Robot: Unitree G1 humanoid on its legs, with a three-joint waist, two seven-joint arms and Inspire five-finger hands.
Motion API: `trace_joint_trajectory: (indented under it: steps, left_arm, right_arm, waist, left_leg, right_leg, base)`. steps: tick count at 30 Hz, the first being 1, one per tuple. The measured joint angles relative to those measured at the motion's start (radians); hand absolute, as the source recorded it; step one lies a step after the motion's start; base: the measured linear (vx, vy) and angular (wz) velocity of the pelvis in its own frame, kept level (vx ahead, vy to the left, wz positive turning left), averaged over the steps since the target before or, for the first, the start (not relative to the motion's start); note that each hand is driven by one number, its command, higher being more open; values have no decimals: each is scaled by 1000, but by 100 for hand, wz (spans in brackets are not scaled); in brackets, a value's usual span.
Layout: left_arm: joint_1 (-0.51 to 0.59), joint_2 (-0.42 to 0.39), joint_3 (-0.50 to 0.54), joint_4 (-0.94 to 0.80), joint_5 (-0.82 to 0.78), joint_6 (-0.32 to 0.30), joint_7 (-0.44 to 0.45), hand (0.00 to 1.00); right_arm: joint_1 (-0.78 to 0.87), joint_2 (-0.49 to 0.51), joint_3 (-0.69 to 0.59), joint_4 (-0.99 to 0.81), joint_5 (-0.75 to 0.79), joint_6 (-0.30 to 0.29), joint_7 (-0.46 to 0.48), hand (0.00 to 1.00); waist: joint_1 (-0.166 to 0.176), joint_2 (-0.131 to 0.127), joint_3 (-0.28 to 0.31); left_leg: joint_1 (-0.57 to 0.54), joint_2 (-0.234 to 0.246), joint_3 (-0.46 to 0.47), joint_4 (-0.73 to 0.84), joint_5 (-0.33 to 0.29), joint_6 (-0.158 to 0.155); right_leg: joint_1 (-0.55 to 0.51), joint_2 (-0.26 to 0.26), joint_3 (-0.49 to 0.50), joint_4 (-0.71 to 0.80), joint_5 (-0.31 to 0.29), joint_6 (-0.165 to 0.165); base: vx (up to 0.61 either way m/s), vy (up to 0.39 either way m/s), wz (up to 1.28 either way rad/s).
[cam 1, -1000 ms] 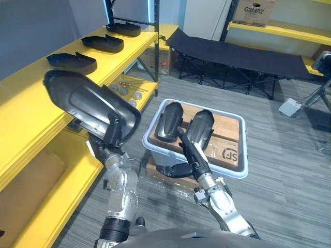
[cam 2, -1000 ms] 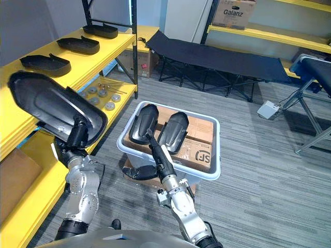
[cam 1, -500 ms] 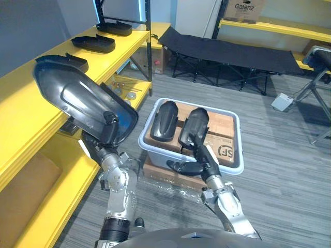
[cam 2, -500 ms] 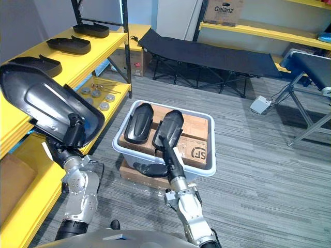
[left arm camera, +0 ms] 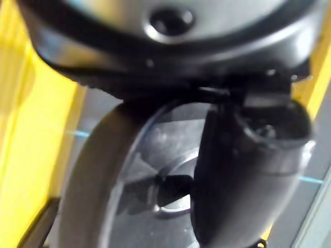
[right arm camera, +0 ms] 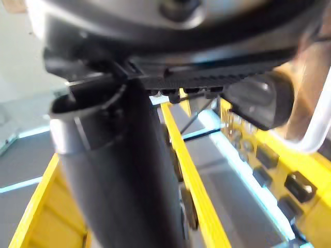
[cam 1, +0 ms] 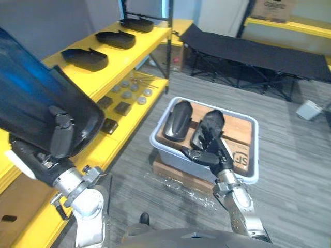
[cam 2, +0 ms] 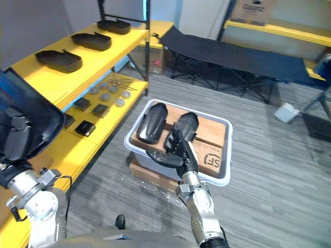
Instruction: Walk over and take three plastic housings, then place them on the shelf
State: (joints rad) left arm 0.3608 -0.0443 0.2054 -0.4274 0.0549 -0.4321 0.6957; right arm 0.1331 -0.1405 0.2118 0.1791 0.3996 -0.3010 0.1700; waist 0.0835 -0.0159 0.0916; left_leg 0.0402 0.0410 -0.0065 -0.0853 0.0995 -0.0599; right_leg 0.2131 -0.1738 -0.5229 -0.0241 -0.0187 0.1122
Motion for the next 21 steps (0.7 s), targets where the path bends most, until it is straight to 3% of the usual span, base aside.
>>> trace_joint_trajectory:
  steps: [8,12,16,17,18,19,21]
  left_arm:
    - [123,-57,159,-30,-12,-1,-48,0]
    - [160,-77,223,-36,-49,-6,-76,0]
    - [147,-76,248,-45,-55,-8,-103,0]
    - [132,-70,244,-45,-59,-9,-128,0]
    - [102,-61,233,-44,-71,-9,-159,0]
    - [86,-54,225,-42,-84,-10,-173,0]
    - [64,-39,213,-34,-95,-21,-196,0]
  right_arm:
    - [-99,25,47,5,30,4,15,100]
    - [-135,39,95,16,37,12,0,100]
    - [-181,35,113,22,36,22,-36,100]
    - [-187,26,106,18,36,29,-61,100]
    - [-184,13,88,13,37,35,-89,100]
    - [-182,6,72,12,37,40,-100,100]
    - [-148,-12,-8,0,40,54,-108,100]
  waist:
    - [103,-5,-7]
    - [139,-9,-10]
    - [135,-15,-11]
    - [116,-13,-9]
    - [92,-21,-7]
    - [82,-25,-5]
    - [80,-24,-4]
  left_leg:
    - [-34,-29,-116,1,21,4]
    - [-37,-35,-132,1,19,2]
    - [-73,-45,-189,21,20,7]
    - [-93,-52,-240,33,24,12]
    - [-105,-74,-302,31,41,15]
    - [-105,-84,-326,25,48,11]
    - [-107,-99,-385,5,75,9]
  right_leg:
    - [35,-4,-121,2,-18,9]
    - [38,-8,-135,6,-29,2]
    - [31,-8,-152,51,-63,-6]
    - [18,4,-67,85,-106,-27]
    - [14,19,45,103,-149,-26]
    - [10,25,71,113,-171,-18]
    - [-3,40,93,175,-228,-36]
  base:
    - [17,-22,45]
    - [15,18,15]
    - [-14,-5,45]
    - [-11,-29,136]
    - [-27,-38,151]
    - [-59,-94,148]
    - [-66,-155,96]
